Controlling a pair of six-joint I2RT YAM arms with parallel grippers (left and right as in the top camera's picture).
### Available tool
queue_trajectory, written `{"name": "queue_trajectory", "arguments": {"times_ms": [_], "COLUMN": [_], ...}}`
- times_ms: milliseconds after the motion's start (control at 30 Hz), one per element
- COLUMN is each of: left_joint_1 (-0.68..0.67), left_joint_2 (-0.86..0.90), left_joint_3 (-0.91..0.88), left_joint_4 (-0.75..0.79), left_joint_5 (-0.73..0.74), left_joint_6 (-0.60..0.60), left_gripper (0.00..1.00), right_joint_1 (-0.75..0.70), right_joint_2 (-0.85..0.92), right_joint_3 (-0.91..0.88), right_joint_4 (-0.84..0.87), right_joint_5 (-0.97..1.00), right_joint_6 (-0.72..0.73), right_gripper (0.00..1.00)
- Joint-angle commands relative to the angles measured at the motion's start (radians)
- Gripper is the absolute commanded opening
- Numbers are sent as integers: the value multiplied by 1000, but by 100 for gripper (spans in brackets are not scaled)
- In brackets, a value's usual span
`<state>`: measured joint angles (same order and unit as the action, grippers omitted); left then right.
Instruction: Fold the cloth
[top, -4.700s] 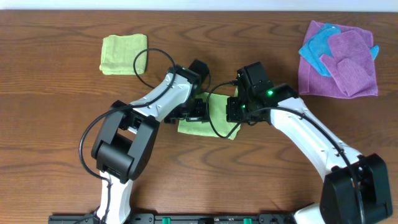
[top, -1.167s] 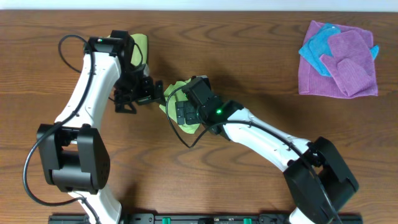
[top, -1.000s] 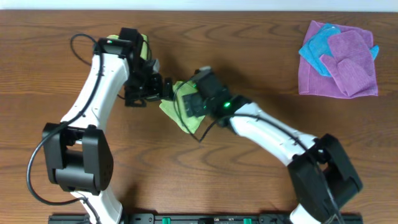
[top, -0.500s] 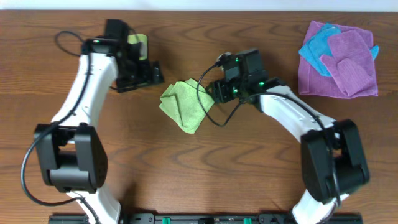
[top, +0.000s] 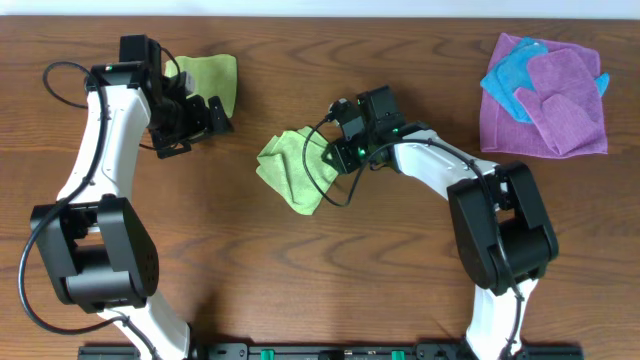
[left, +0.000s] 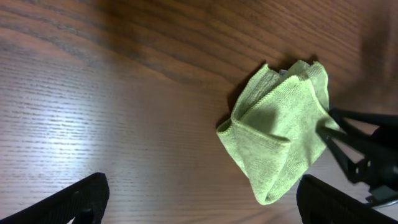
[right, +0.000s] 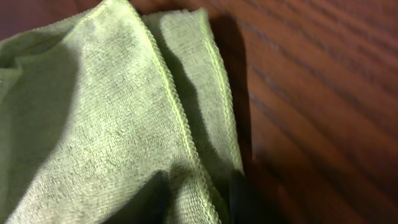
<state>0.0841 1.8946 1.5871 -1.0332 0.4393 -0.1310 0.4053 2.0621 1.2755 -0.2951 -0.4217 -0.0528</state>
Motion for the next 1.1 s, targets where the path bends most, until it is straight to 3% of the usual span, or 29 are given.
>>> {"name": "queue_trajectory", "arguments": {"times_ms": [0,167,467,667,767,800,900,933,1067], "left_joint_1": [2,1,1,1,1,1,1,1,1], "left_joint_2": [-18,-18,-18,-18,-18,-18,-18,-18,-18], "left_joint_3": [-10,-10,-10,-10,-10,-10,-10,-10,-10], "left_joint_4": [-14,-29,-76,-91,-90,-90,-90,-91,-90], "left_joint_5": [6,7,7,7,7,7,7,7,6], "left_joint_6": [3,-5,-4,-4,-4,-4,-4,-4,-4], "left_gripper": [98,98,98,98,98,98,98,98,98], "right_joint_1": [8,8,6,2,-1,-3,-3,0,7], "right_joint_2": [14,14,14,14,14,14,14,10,-37], "right_joint_3": [15,15,15,19,19,19,20,21,27], "right_joint_4": [-35,-81,102,112,167,188,229,228,143], "right_joint_5": [26,191,320,436,498,500,494,490,370], "right_joint_6": [-20,-78,-113,-177,-218,-218,-197,-175,-80], "right_gripper": [13,12,14,13,19,26,78,87,93]}}
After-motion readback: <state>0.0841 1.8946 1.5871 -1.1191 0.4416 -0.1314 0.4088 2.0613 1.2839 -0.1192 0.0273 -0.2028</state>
